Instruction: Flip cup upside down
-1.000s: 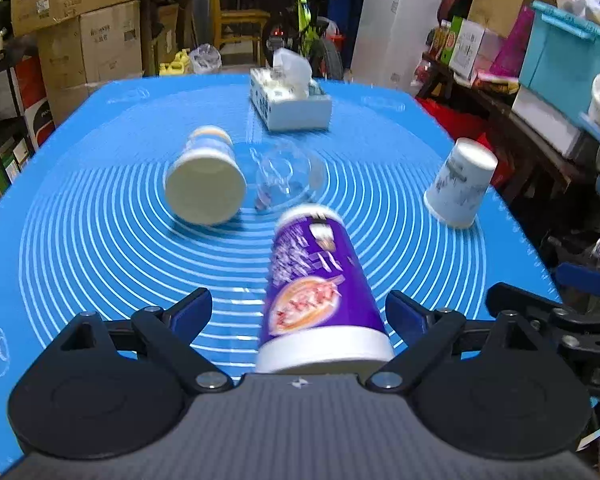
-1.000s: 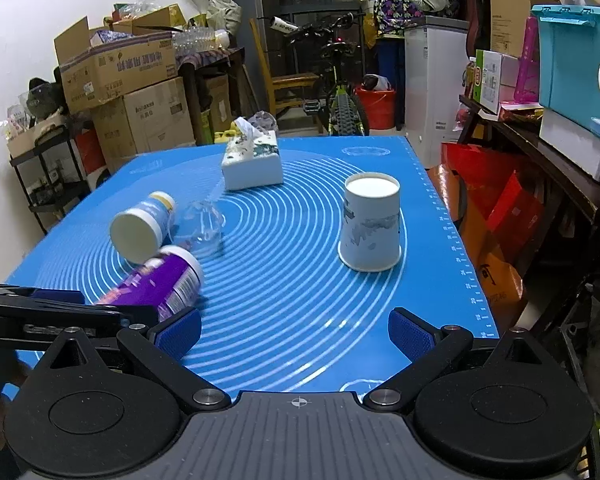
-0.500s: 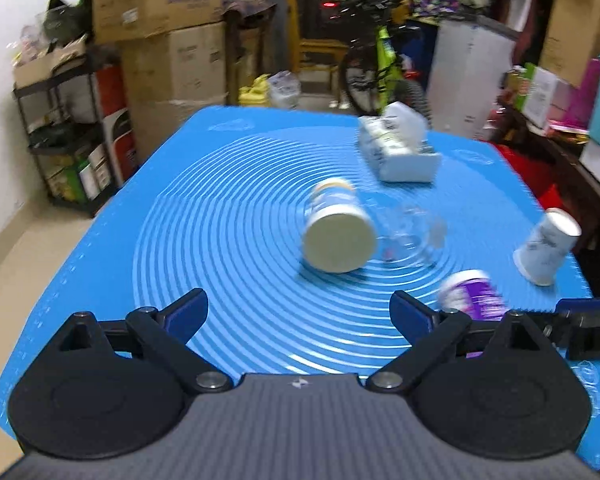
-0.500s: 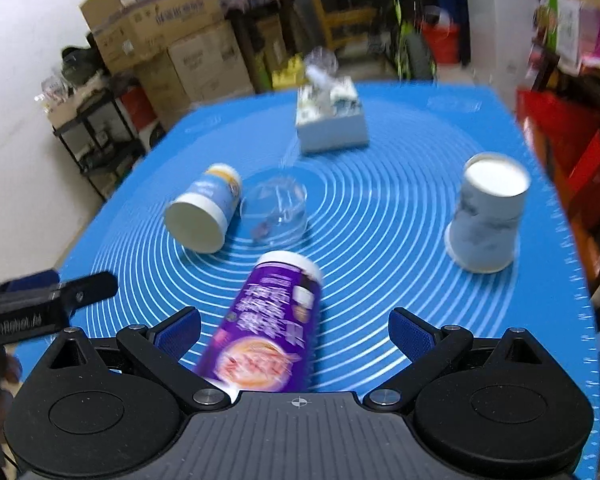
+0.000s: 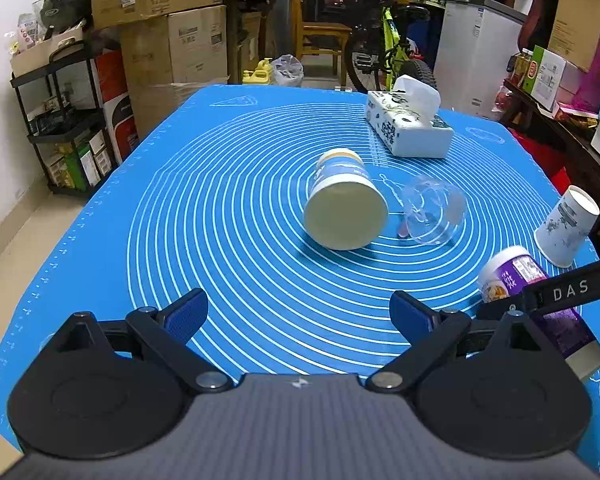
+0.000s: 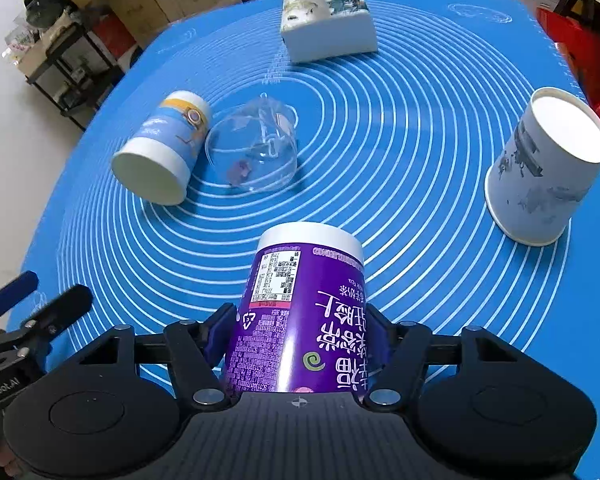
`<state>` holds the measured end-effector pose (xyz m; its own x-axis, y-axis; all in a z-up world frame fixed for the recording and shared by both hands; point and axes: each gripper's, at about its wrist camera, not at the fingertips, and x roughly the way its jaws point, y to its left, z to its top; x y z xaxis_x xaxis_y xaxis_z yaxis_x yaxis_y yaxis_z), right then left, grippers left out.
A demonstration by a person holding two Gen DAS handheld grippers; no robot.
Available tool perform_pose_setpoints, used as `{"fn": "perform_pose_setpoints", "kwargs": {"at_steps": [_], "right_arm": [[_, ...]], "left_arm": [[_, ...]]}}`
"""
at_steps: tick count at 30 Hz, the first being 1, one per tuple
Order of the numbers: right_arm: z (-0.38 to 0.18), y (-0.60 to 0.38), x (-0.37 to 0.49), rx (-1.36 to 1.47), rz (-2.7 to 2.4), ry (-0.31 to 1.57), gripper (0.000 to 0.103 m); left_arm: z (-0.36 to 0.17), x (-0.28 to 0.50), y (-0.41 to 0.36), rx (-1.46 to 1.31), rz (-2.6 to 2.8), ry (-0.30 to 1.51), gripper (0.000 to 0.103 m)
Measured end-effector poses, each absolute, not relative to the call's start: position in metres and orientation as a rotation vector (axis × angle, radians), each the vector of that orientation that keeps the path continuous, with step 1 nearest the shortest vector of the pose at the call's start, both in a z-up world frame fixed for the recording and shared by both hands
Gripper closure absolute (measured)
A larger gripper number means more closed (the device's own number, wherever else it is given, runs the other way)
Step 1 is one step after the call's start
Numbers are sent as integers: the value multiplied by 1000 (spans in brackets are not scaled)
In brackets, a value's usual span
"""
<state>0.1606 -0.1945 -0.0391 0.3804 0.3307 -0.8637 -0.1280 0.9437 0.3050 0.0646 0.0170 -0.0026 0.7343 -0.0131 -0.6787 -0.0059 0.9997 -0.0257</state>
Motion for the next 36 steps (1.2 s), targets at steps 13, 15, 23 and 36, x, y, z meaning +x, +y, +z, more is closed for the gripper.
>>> {"fn": "perform_pose_setpoints", "kwargs": {"at_steps": [13,15,23,36], "right_arm": [[-37,-208,112,192,178,477,34],[-46,-205,102,150,172,400,34],[-49,-184,59,-31,180,318,35],[-28,-192,31,-4,218,363,16]], "left_arm": [[-4,62,12,-32,-15,740,6],[-5,62,10,-28,-16,740,6],[-6,60,6,-23,-26,739,6],[-4,43,-11,-4,-53,736,6]]}}
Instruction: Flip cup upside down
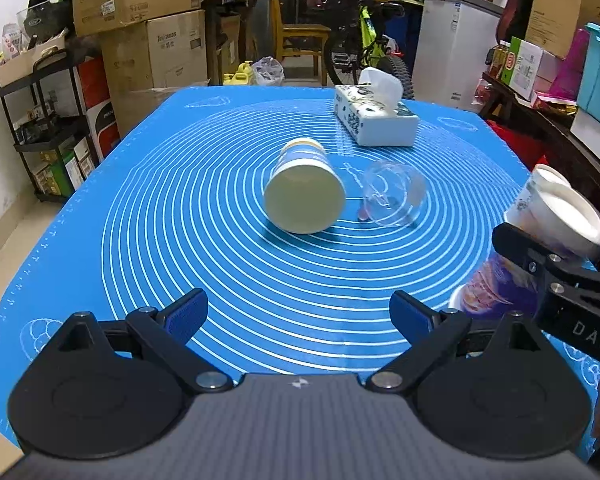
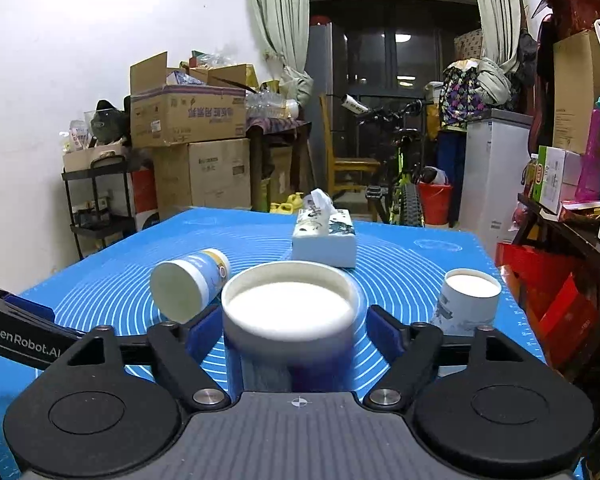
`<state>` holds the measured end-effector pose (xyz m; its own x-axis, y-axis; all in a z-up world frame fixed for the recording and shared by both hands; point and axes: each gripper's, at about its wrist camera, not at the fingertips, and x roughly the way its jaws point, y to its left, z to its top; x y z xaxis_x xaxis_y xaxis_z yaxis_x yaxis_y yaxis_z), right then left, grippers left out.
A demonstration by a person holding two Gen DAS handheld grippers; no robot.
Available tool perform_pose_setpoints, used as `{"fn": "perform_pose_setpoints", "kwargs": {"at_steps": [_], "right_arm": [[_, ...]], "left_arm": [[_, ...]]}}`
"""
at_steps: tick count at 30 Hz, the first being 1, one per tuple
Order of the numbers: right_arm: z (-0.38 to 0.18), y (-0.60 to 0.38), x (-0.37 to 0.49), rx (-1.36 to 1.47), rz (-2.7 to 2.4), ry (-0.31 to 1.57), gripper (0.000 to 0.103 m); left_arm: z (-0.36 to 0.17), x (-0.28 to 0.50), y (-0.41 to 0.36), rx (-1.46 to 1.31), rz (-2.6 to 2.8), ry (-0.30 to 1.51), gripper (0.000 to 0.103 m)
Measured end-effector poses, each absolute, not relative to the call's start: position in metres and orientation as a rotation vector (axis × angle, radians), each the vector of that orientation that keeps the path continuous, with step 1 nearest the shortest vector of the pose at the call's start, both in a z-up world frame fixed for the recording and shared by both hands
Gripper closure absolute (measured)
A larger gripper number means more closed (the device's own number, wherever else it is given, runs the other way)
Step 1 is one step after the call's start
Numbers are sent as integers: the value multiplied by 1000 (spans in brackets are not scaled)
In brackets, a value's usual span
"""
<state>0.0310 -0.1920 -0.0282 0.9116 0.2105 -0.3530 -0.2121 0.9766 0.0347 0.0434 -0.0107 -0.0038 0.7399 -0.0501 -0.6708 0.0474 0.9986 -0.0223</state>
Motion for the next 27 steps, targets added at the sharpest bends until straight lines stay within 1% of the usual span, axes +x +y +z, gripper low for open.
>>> {"fn": "perform_pose_setpoints", "kwargs": {"at_steps": [1,3,13,20,27], "right_arm": [[-26,-193,29,-1,218,369,9],[-23,-197,22,10,215,384,3],[-17,-230,-27,114,175,549,3],[-15,-237,-56,77,147,592,3],[-19,-237,-68,57,152,630,3]], "left_arm": [[-2,40,-12,-2,-56,733,6],[1,34,-14,5,-60,723,6],[5,-3,-39,58,-124,687,6],[0,-24,-52,71,-151,693,6],[-7,-37,-59,84,-175,723,6]]}}
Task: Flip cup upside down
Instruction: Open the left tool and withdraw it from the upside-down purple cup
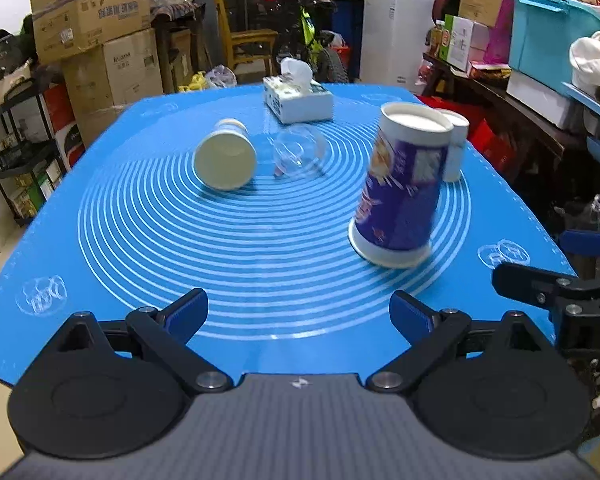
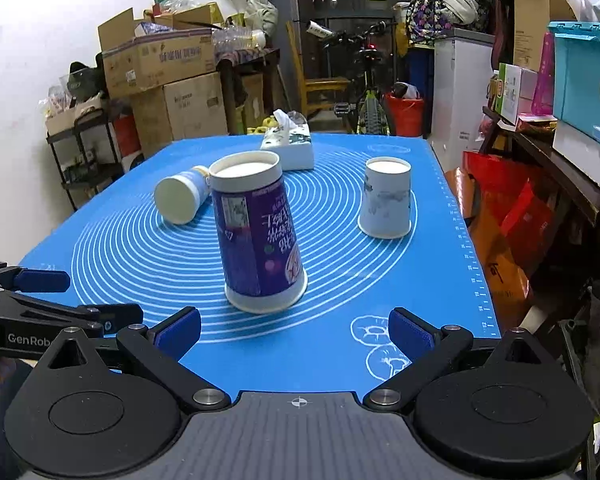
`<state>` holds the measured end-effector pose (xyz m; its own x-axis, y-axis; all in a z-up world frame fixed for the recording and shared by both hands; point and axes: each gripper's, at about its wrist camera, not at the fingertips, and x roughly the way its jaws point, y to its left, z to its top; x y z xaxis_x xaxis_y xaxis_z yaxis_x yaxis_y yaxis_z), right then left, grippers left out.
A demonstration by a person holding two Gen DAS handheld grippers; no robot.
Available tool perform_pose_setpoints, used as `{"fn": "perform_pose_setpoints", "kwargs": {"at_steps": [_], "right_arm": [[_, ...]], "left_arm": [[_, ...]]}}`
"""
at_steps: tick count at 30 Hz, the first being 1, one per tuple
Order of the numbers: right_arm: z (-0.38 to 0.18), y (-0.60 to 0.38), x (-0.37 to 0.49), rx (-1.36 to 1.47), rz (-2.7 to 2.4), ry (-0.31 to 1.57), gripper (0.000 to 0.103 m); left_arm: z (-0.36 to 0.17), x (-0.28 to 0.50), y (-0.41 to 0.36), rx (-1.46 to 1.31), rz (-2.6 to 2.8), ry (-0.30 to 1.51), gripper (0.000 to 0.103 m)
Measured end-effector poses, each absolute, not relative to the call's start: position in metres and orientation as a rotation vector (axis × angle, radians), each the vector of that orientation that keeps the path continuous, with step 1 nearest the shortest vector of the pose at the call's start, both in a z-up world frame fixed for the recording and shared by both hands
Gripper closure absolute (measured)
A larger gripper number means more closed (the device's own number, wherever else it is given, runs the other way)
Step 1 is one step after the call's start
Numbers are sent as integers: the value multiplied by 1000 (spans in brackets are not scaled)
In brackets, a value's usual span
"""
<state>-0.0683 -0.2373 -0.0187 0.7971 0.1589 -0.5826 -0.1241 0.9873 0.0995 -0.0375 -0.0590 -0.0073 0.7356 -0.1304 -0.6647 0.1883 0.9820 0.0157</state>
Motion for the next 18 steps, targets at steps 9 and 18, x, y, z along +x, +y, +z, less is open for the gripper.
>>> {"fn": "perform_pose_setpoints", "kwargs": {"at_steps": [9,18], "right_arm": [[-20,-235,-72,52,150,638,3],[-20,-234,-69,47,152,650,3]], "left_arm": [[-9,-43,-57,90,-167,724,6],[-12,-42,-58,108,-158,727,6]]}}
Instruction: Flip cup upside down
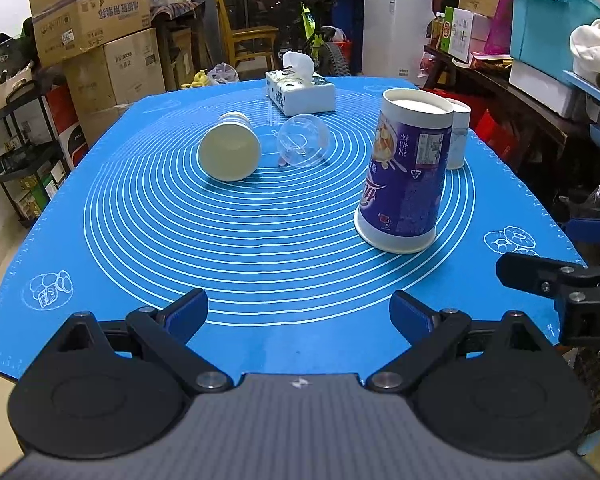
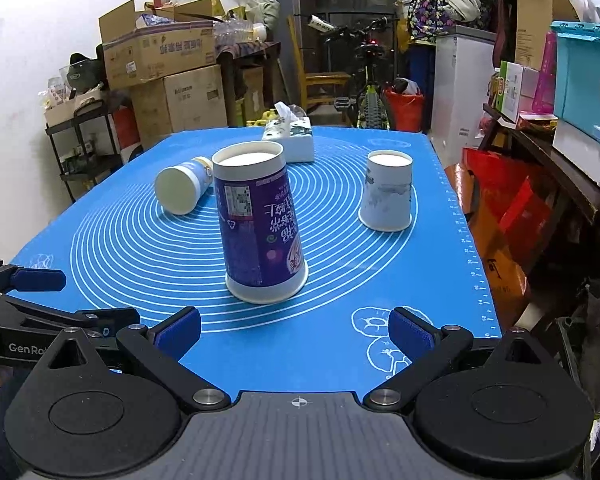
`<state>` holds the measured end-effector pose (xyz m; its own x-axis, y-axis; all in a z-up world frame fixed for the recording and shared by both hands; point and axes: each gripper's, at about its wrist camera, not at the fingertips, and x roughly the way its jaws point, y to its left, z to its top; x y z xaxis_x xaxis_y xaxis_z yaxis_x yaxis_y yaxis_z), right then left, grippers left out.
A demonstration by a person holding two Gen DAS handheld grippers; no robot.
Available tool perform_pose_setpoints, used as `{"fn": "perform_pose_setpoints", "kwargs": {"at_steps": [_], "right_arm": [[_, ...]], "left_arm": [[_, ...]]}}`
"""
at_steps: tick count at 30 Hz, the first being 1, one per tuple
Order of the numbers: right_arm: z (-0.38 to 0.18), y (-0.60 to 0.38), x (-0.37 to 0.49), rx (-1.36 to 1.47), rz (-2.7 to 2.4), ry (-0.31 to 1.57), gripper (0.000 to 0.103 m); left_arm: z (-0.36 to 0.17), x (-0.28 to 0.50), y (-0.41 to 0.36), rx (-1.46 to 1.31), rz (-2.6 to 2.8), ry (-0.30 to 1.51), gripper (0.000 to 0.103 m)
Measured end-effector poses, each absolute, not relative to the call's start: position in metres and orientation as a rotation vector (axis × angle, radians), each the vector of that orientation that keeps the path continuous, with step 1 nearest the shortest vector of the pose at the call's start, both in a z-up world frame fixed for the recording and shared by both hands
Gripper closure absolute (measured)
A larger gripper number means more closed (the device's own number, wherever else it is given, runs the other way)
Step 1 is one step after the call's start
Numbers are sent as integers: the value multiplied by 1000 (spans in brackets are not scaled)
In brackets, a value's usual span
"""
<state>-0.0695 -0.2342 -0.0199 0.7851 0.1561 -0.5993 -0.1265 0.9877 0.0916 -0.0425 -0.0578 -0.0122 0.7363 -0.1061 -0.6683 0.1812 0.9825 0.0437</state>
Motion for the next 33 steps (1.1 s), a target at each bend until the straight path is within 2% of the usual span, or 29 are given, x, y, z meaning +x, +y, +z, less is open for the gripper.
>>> {"fn": "perform_pose_setpoints", "kwargs": {"at_steps": [33], "right_arm": [[-23,-230,-72,34,155,675,3]], "left_arm": [[-14,-43,-59,116,-169,735,6]]}}
